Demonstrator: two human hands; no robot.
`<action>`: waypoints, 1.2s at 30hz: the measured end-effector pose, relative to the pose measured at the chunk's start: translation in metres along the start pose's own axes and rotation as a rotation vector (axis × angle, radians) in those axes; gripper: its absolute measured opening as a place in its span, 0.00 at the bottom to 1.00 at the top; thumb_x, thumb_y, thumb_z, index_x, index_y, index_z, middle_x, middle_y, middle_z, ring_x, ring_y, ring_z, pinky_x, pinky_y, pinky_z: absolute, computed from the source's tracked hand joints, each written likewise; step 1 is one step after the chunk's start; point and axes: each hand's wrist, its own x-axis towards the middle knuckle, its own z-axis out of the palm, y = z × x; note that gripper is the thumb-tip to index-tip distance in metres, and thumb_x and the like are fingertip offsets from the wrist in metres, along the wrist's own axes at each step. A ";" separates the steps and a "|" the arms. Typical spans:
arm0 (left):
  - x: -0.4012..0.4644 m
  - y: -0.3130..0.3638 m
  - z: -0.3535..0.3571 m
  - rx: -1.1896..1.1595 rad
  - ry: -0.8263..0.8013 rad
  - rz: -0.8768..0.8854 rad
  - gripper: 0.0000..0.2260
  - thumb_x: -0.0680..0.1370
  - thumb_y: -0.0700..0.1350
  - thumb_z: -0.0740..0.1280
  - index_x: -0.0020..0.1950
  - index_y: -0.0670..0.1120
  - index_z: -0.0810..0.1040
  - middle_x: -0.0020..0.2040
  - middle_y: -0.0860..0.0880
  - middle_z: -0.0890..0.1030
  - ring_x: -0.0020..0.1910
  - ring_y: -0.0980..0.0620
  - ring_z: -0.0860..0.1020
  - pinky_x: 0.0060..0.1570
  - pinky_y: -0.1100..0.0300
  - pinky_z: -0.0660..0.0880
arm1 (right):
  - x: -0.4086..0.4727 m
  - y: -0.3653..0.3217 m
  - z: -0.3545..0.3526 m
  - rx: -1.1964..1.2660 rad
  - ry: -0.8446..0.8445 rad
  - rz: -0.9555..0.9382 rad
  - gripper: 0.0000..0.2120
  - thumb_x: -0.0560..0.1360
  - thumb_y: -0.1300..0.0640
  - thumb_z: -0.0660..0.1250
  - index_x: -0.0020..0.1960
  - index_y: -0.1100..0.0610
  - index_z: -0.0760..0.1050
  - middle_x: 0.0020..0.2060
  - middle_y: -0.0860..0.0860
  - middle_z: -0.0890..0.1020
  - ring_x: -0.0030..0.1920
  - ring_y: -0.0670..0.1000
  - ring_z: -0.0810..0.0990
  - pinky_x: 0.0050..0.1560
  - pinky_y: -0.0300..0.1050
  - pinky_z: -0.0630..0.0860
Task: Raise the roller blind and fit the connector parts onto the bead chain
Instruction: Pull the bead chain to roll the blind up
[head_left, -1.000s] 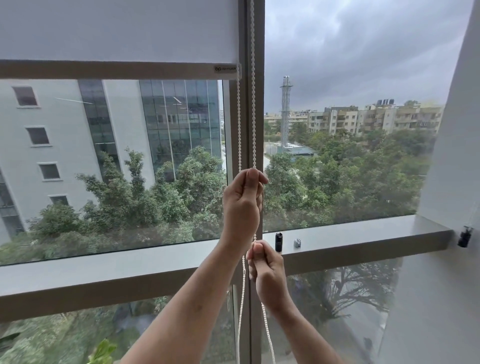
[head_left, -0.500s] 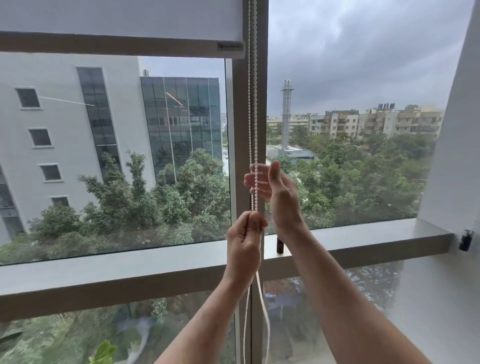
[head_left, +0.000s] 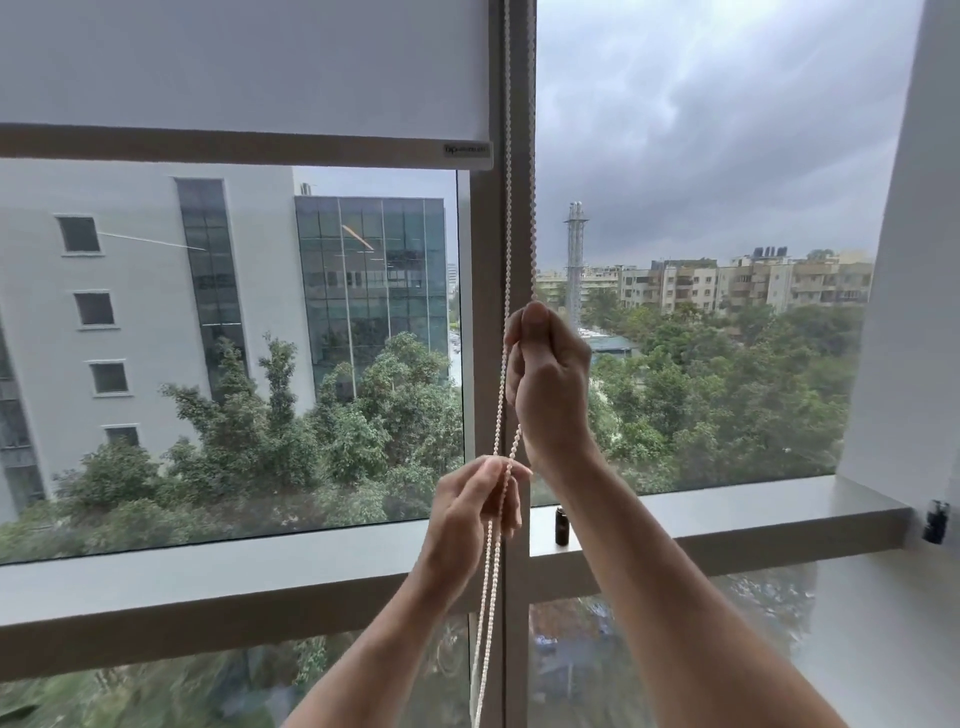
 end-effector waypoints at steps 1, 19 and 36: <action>0.008 0.006 -0.004 -0.029 0.017 -0.015 0.16 0.79 0.50 0.59 0.45 0.48 0.85 0.31 0.47 0.80 0.28 0.48 0.77 0.31 0.57 0.74 | -0.002 0.001 0.000 -0.012 0.003 -0.004 0.17 0.82 0.53 0.57 0.36 0.50 0.73 0.23 0.45 0.66 0.23 0.45 0.61 0.22 0.41 0.57; 0.110 0.151 0.060 0.023 0.176 0.183 0.17 0.85 0.45 0.57 0.39 0.47 0.79 0.25 0.56 0.68 0.23 0.60 0.63 0.22 0.64 0.58 | -0.072 0.050 -0.024 -0.076 -0.072 0.122 0.17 0.80 0.50 0.57 0.36 0.56 0.72 0.24 0.44 0.66 0.24 0.45 0.61 0.24 0.39 0.59; 0.062 0.070 0.041 0.157 0.263 0.256 0.14 0.81 0.49 0.59 0.37 0.54 0.78 0.25 0.57 0.68 0.26 0.59 0.62 0.26 0.60 0.59 | 0.086 -0.066 0.023 0.066 -0.159 0.161 0.20 0.85 0.49 0.51 0.61 0.61 0.75 0.39 0.56 0.80 0.32 0.50 0.77 0.31 0.44 0.73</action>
